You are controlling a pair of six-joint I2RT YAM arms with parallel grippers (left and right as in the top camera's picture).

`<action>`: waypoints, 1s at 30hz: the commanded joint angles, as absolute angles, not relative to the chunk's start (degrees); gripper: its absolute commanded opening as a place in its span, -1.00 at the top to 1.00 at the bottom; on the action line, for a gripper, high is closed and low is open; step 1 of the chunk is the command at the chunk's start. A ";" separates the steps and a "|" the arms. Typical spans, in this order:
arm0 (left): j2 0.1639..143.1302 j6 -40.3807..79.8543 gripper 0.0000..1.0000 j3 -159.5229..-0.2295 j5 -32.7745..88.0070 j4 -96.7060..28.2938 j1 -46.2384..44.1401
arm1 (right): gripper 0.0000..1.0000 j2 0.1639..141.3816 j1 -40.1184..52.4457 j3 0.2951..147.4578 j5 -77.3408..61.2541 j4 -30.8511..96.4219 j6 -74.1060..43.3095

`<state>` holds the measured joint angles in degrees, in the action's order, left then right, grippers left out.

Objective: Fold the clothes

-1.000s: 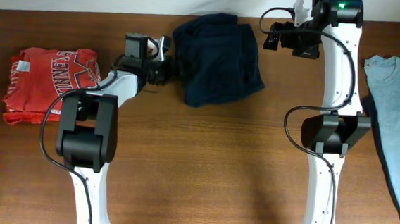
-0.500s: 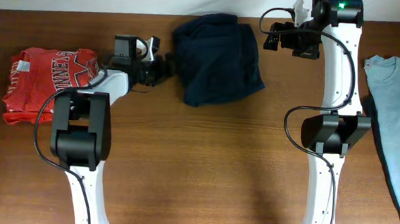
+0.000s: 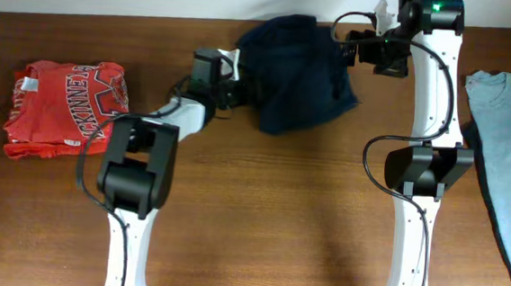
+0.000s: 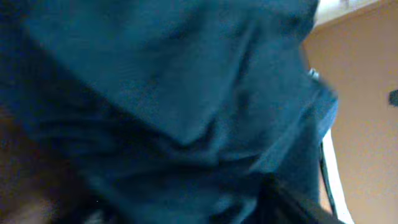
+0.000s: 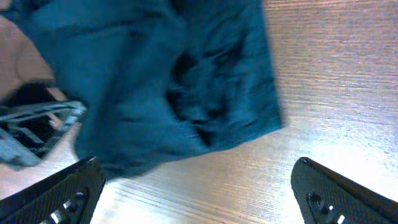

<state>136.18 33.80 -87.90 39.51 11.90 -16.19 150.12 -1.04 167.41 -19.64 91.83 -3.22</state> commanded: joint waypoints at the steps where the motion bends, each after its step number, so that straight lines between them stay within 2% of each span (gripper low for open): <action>1: 138.65 35.42 0.99 -87.53 38.11 13.98 -17.80 | -0.98 148.09 -0.84 168.44 -20.38 92.82 -1.93; 6: 138.63 39.03 0.99 -87.55 39.18 14.35 -16.29 | -0.98 148.09 -1.34 168.46 -20.38 93.14 -1.76; 13: 137.34 40.36 0.99 -87.55 47.81 12.82 -11.22 | -0.98 148.09 -3.16 168.44 -20.40 93.71 -1.78; 20: 128.42 35.88 0.99 -87.55 47.09 1.43 -7.66 | -0.98 148.44 -2.63 168.09 -20.38 92.53 -1.78; 26: 120.38 32.80 0.99 -87.55 40.66 -10.41 -5.45 | -0.98 148.55 -0.91 165.47 -20.95 91.02 -1.78; 27: 119.74 31.70 0.96 -87.55 40.16 -11.99 -5.13 | -0.98 148.55 -0.30 164.94 -21.41 90.28 -1.76; 28: 119.61 31.24 0.82 -87.55 40.01 -12.51 -4.97 | -0.98 148.55 0.14 164.44 -21.85 89.52 -1.76; 29: 119.59 31.11 0.56 -87.55 39.35 -14.13 -4.64 | -0.98 148.55 0.86 163.41 -22.63 88.03 -1.78; 30: 119.59 31.11 0.42 -87.53 38.68 -15.55 -4.40 | -0.98 148.55 1.32 162.67 -23.42 86.94 -1.76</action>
<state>121.14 33.39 -87.50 41.47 -12.71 -5.41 150.06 -0.62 164.64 -20.51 88.79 -2.52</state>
